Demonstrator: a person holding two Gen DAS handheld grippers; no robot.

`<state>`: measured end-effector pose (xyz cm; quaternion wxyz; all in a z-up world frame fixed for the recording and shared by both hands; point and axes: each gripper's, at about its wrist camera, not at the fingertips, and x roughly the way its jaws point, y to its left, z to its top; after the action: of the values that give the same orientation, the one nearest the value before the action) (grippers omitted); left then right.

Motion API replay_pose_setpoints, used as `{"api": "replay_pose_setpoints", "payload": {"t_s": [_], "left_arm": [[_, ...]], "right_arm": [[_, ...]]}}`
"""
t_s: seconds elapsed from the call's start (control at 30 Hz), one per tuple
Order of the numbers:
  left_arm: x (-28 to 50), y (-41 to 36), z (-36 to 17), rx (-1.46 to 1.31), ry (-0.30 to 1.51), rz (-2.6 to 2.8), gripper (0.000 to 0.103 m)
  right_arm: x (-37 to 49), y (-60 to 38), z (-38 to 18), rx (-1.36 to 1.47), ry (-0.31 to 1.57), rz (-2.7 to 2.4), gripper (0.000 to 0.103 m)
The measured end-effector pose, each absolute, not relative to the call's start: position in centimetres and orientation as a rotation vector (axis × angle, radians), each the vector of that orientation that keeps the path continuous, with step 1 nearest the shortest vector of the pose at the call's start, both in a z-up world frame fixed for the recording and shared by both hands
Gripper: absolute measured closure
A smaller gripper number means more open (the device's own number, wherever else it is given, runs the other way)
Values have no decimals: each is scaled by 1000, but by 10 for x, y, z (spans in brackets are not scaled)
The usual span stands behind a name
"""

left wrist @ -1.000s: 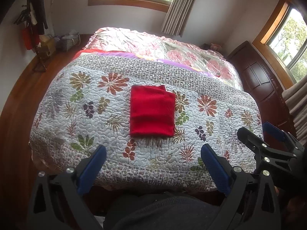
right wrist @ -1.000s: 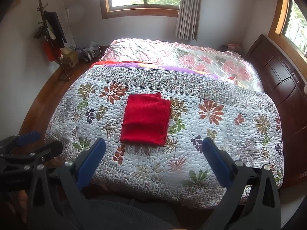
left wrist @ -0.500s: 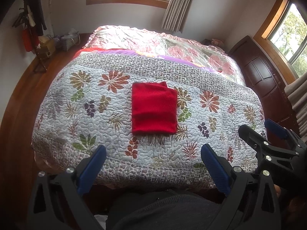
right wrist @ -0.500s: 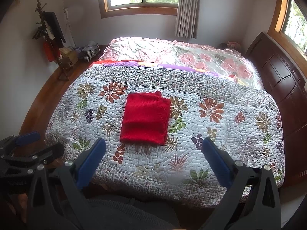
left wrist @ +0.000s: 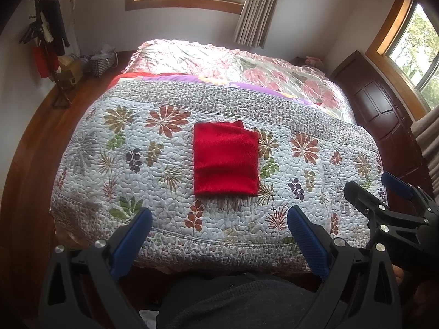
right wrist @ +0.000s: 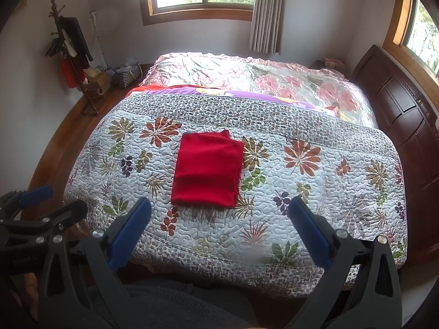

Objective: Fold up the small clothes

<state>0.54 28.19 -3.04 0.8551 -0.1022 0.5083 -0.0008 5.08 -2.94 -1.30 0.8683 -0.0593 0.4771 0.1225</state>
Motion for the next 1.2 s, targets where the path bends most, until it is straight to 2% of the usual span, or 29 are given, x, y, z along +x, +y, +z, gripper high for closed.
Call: {"api": "replay_pose_setpoints", "payload": {"t_s": [1.2], "left_arm": [[16,287,-29,-192,1060,14,4]], "right_arm": [[65,-18,-13,-146,1000,259,3]]}}
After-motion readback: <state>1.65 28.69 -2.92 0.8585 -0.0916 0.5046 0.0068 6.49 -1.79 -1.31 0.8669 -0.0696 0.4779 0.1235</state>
